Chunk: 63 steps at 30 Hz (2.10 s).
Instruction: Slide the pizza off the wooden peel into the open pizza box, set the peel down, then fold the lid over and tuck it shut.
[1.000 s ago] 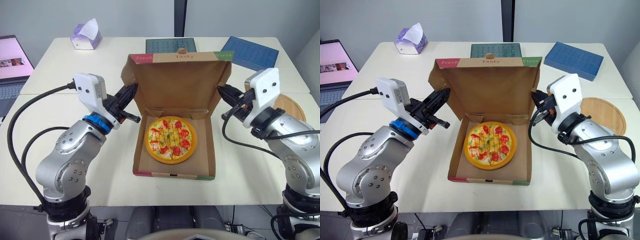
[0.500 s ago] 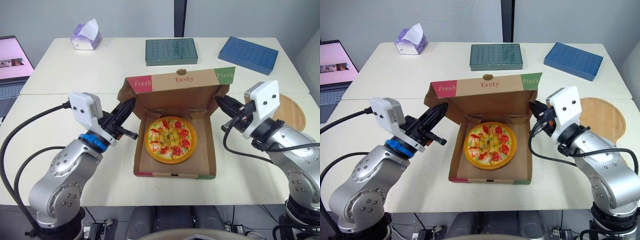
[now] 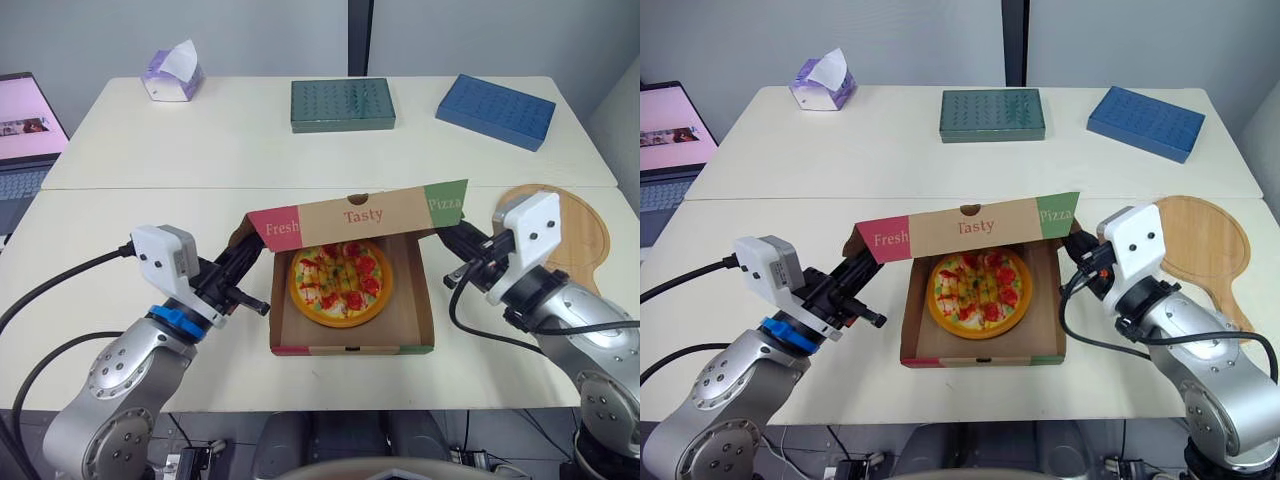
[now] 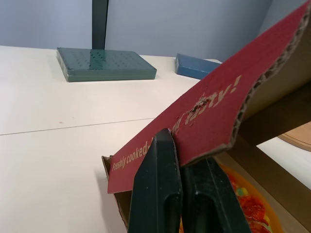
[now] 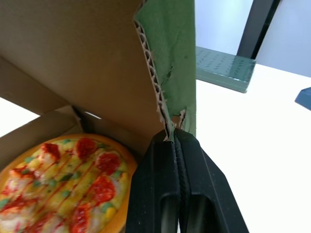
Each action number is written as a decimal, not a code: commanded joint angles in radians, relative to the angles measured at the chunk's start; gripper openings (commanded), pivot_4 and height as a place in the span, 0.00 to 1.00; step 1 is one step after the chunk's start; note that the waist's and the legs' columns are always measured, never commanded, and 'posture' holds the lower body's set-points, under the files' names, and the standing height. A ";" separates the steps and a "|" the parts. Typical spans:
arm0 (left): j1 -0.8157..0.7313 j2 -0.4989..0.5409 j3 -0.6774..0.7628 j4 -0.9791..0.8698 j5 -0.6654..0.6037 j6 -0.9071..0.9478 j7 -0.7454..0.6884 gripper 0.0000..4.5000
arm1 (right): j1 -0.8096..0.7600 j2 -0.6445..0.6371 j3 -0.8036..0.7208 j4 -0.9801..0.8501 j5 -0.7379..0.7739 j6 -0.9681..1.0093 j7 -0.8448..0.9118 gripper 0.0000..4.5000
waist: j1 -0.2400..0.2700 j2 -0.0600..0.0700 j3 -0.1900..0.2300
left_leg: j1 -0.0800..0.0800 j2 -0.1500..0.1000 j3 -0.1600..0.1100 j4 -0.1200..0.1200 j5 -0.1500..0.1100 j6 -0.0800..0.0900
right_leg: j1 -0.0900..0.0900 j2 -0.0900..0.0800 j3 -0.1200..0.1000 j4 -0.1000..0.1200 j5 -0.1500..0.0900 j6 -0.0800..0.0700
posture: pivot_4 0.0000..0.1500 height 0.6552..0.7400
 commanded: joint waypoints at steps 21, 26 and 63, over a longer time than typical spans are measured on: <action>0.168 0.076 0.099 0.025 -0.075 -0.078 -0.134 0.51 | 0.147 0.030 0.029 -0.025 0.051 -0.033 -0.054 0.45 | 0.002 0.000 0.000 | 0.001 0.001 0.000 0.000 0.000 0.000 | 0.001 0.001 0.000 -0.001 -0.001 -0.001 | 1.00 1.00; 0.219 0.124 0.146 0.098 -0.066 -0.118 -0.245 0.88 | 0.140 0.013 0.029 -0.018 0.062 -0.030 -0.045 0.85 | 0.002 -0.001 -0.001 | 0.001 0.001 0.000 -0.001 0.000 0.000 | 0.001 0.001 0.000 -0.001 -0.001 -0.001 | 1.00 1.00; 0.107 -0.105 -0.254 0.155 0.497 -0.439 -0.158 0.01 | 0.176 -0.042 0.029 0.010 0.124 -0.108 0.022 1.00 | 0.003 -0.001 0.000 | 0.001 0.001 -0.002 -0.001 0.000 0.000 | 0.003 0.001 -0.002 -0.003 -0.001 -0.001 | 1.00 1.00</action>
